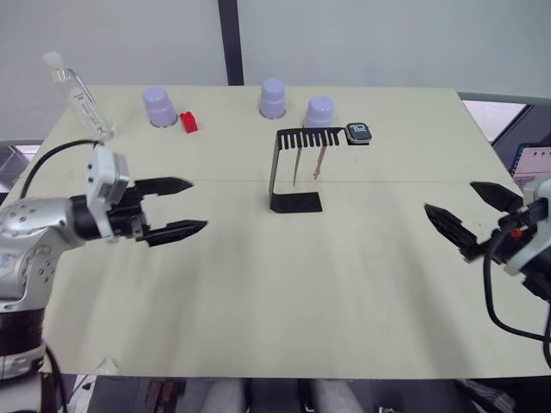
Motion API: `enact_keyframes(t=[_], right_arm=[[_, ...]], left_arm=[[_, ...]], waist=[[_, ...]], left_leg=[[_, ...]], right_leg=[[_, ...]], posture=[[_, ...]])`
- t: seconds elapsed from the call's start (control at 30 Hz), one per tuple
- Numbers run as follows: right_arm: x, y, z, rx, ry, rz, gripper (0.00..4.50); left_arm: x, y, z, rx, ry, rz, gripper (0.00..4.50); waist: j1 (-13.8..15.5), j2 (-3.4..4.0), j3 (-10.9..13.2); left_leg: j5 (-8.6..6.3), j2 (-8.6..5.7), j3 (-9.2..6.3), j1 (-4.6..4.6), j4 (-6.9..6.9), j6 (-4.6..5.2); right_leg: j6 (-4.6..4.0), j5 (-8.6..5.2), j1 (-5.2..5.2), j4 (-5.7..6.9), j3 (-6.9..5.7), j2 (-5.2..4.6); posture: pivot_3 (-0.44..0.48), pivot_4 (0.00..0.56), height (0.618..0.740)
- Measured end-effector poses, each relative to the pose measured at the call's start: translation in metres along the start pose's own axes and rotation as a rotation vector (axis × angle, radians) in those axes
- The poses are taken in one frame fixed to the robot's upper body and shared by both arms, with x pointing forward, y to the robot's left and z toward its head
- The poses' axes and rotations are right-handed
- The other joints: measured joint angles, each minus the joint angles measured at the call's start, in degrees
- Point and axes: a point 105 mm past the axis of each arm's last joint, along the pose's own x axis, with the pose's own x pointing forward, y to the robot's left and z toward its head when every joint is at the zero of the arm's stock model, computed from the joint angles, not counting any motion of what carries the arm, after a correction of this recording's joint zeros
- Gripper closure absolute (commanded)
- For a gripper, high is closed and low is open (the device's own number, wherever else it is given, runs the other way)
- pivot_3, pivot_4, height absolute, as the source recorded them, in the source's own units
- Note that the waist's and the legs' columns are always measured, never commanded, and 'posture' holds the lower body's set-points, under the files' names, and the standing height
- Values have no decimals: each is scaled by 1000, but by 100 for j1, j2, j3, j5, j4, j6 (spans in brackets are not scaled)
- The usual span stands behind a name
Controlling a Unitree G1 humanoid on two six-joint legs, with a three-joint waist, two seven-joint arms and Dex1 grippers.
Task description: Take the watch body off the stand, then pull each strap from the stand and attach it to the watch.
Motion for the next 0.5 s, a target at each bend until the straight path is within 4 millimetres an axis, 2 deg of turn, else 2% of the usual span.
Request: enact_keyframes(t=[0.07,0.17,0.3,0.37,0.5], right_arm=[[11,15,11,36,-51,-3,0],[26,36,19,51,-72,31,0],[50,57,37,128,-138,30,0],[65,67,42,162,-137,27,0],[84,69,43,199,-105,-38,0]], left_arm=[[18,0,19,49,-57,-60,30],[37,-2,34,100,-102,-123,30],[52,-2,36,118,-109,-202,30],[57,4,37,136,-113,-202,30],[61,14,40,155,-133,-183,30]], waist=[[1,0,0],[3,0,0],[-24,1,1],[-19,1,1],[0,1,1]], left_leg=[[3,0,-1,1,-1,-5],[14,0,0,-2,1,-24],[23,0,2,-4,3,-23],[29,0,1,-5,3,-25],[30,0,-2,-20,5,-24]], right_leg=[[0,0,-1,6,-1,4],[0,0,-6,6,1,5],[0,0,-14,14,5,8],[-1,0,-16,17,4,7],[0,0,-22,24,1,5]], posture=[[0,150,740],[0,150,740],[0,150,740],[0,150,740],[0,150,740]])
